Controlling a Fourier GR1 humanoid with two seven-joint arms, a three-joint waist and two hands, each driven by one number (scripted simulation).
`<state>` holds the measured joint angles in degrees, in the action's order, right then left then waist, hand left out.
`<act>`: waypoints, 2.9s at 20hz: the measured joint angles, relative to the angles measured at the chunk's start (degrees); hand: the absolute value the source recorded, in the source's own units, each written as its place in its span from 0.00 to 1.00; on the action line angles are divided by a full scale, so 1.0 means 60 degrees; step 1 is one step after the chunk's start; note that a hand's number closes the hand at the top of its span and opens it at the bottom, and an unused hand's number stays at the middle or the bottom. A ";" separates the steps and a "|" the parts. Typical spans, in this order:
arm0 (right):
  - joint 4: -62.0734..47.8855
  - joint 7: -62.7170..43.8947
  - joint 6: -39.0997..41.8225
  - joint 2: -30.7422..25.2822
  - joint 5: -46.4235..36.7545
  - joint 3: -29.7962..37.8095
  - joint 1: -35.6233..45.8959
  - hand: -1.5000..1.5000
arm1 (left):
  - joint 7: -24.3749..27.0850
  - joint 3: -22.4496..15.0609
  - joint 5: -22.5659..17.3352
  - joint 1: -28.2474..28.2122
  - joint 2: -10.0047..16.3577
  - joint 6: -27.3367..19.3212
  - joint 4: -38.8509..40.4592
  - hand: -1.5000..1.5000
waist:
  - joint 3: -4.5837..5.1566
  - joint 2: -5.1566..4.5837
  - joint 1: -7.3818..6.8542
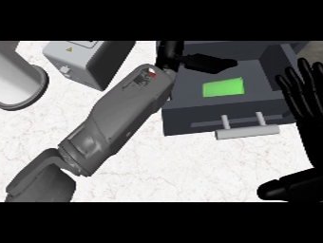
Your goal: Pick up the cup, place it into the drawer and close the drawer
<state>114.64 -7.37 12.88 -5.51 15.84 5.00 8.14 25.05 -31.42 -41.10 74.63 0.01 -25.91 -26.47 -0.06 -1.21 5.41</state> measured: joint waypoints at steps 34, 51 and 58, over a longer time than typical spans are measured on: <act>-0.0264 0.0785 0.1429 -0.2141 -0.4886 -0.1341 -0.0718 1.00 | -0.1197 0.1978 -0.1120 -0.7620 0.4439 0.1224 -0.8622 0.00 | 0.0012 0.0233 -0.1207; -0.6064 0.3063 -0.0863 -0.1525 -0.9885 -0.3123 0.1252 0.00 | -0.0717 0.3581 -0.1235 -1.0960 0.5456 0.3512 -0.9916 0.00 | 0.0009 0.0186 -0.1066; -0.9576 0.4132 -0.1633 -0.1106 -1.0379 -0.2543 0.2983 0.00 | -0.0662 0.4281 -0.1140 -1.1561 0.5388 0.4436 -0.9836 0.00 | 0.0011 0.0181 -0.1058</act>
<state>57.19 17.42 3.09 -12.14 -46.44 -10.26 26.04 21.07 -5.73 -47.94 5.26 32.33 0.70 -85.48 0.00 -0.13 -0.93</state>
